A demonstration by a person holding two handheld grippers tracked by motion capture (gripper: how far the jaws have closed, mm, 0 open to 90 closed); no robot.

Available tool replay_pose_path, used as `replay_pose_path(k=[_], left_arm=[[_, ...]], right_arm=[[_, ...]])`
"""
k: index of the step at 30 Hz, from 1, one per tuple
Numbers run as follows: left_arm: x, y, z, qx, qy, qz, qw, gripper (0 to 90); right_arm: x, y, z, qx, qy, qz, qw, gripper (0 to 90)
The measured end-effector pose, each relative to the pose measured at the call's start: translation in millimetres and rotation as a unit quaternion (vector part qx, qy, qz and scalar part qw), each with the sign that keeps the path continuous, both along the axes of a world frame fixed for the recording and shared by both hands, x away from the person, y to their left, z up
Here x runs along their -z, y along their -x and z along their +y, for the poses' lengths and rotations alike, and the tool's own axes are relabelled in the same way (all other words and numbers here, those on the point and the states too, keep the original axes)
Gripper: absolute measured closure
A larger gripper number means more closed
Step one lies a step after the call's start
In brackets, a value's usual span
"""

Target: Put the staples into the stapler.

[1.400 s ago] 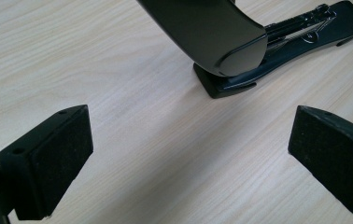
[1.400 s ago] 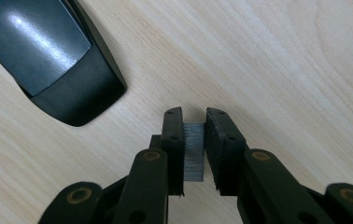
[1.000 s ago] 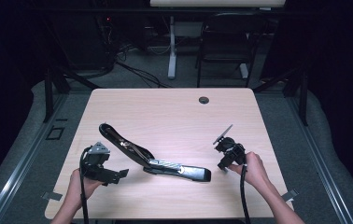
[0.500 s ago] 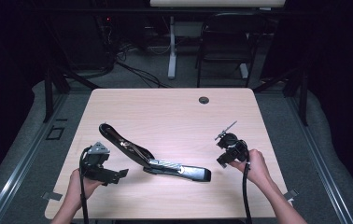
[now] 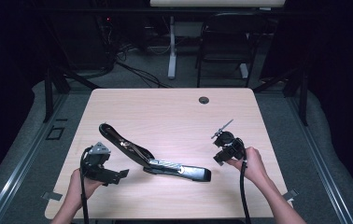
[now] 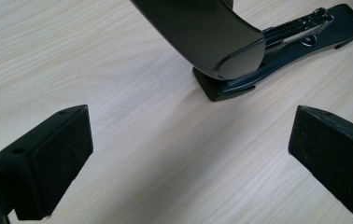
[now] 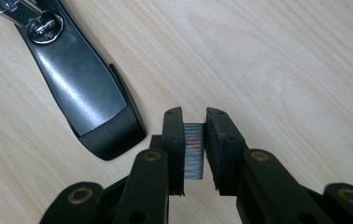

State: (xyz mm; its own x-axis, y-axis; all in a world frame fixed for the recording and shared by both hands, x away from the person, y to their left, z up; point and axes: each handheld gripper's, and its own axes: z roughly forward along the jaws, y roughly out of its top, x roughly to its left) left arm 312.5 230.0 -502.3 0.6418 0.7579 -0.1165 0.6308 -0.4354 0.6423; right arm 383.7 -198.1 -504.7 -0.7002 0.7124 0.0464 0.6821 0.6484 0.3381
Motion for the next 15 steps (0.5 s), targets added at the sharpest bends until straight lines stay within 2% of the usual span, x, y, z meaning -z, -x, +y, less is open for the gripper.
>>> replay_pose_path(k=[3, 4, 12, 15], left_arm=[[0.2, 0.2, -0.9, 0.002, -0.004, 0.000, 1.0000, 0.1], [1.0, 0.6, -1.4, -0.002, -0.002, -0.005, 1.0000, 0.1], [0.4, 0.4, -0.9, 0.000, 0.005, -0.002, 1.0000, 0.1], [0.0, 0.6, -1.7, 0.001, 0.006, -0.003, 1.0000, 0.1]], right_arm=[[-0.3, -0.1, 1.0, 0.004, -0.006, -0.004, 1.0000, 78.5], [-2.0, -0.1, 1.6, 0.001, -0.004, -0.009, 1.0000, 78.5], [-5.6, -0.6, 2.4, -0.003, -0.006, -0.019, 0.9998, 78.5], [-8.9, -6.5, 7.5, -0.011, -0.004, -0.023, 0.9997, 78.5]])
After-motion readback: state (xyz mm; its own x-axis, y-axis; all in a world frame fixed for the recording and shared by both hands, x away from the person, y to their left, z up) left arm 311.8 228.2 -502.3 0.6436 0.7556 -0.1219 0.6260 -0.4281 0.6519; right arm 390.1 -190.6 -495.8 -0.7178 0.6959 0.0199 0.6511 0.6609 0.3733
